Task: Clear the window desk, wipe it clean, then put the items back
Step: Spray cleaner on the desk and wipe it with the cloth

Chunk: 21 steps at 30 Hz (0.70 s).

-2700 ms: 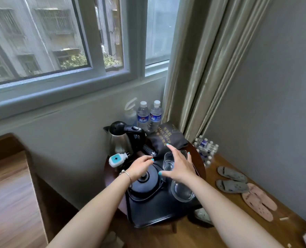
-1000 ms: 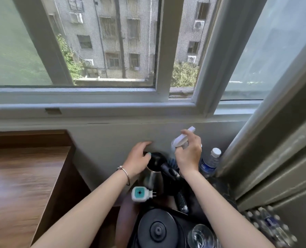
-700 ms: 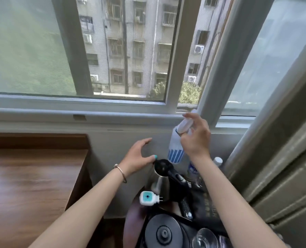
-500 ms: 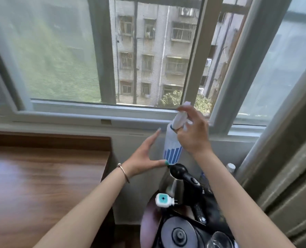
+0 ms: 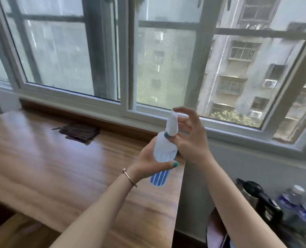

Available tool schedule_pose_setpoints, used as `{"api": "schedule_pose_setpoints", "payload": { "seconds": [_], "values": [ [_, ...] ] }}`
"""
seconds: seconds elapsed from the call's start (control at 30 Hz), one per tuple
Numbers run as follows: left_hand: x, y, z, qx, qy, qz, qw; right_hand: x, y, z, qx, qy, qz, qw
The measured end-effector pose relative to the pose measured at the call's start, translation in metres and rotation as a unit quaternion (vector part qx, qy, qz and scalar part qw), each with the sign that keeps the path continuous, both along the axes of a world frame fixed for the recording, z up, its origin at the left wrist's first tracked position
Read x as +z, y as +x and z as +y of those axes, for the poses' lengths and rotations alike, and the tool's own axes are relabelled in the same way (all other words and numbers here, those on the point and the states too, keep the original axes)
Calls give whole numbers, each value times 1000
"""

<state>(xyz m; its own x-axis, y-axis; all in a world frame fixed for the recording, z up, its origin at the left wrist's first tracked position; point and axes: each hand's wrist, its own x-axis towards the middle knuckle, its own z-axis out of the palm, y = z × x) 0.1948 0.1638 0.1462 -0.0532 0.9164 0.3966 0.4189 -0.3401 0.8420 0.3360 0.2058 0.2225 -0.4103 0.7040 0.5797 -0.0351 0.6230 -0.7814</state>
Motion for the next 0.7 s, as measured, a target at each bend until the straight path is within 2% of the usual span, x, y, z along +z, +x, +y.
{"api": "schedule_pose_setpoints", "payload": {
  "seconds": [0.27, 0.47, 0.57, 0.7],
  "values": [
    [-4, -113, -89, 151, 30, 8, 988, -13, -126, -62, 131, -13, 39, 991],
    [-11, -184, -135, 234, 14, 1, 972, -23, -212, -89, 217, -49, 27, 975],
    [-15, -222, -155, 276, 16, -9, 961, -31, -251, -97, 267, -40, -5, 963],
    [-15, -274, -176, 318, 46, 17, 947, -52, -311, -108, 329, -22, -67, 942]
  ]
}}
